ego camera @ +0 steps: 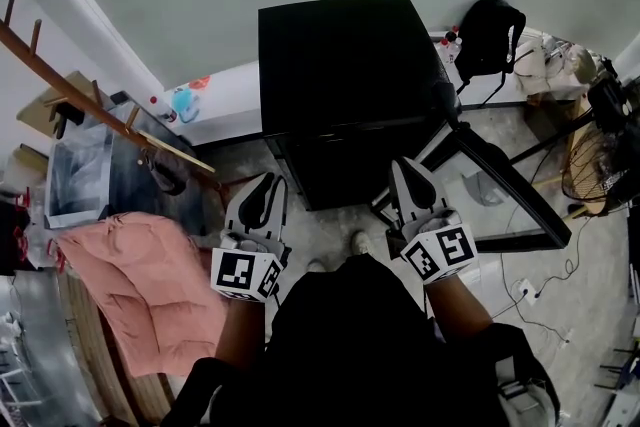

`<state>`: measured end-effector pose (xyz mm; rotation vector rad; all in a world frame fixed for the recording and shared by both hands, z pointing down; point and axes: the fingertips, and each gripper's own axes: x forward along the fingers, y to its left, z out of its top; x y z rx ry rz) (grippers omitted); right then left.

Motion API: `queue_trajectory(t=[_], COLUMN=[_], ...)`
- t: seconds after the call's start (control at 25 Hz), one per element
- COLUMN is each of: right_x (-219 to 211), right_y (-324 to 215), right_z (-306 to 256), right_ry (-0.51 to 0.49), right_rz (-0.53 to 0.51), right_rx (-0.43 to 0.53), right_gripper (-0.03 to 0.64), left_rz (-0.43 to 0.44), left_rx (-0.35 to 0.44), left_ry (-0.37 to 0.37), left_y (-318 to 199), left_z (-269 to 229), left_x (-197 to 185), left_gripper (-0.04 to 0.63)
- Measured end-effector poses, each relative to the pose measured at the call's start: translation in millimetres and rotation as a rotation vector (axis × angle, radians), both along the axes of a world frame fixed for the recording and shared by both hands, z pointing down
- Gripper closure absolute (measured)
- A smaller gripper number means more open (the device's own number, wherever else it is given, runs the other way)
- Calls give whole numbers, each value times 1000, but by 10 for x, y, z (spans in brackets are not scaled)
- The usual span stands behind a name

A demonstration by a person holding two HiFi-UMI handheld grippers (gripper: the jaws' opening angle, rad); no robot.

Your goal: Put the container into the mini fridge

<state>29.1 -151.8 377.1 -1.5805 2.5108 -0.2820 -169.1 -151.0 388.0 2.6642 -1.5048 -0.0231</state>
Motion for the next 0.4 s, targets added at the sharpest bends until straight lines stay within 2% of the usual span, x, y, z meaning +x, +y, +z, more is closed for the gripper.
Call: queue_trajectory(t=[0.4], right_x=[105], right_y=[-92], right_z=[4], right_ry=[-2], right_rz=[-11], right_rx=[-5], right_gripper=[577], left_rz=[-4], left_rx=[-9], left_ry=[12], left_y=[-68], left_z=[31], left_x=[101], left_gripper=[529])
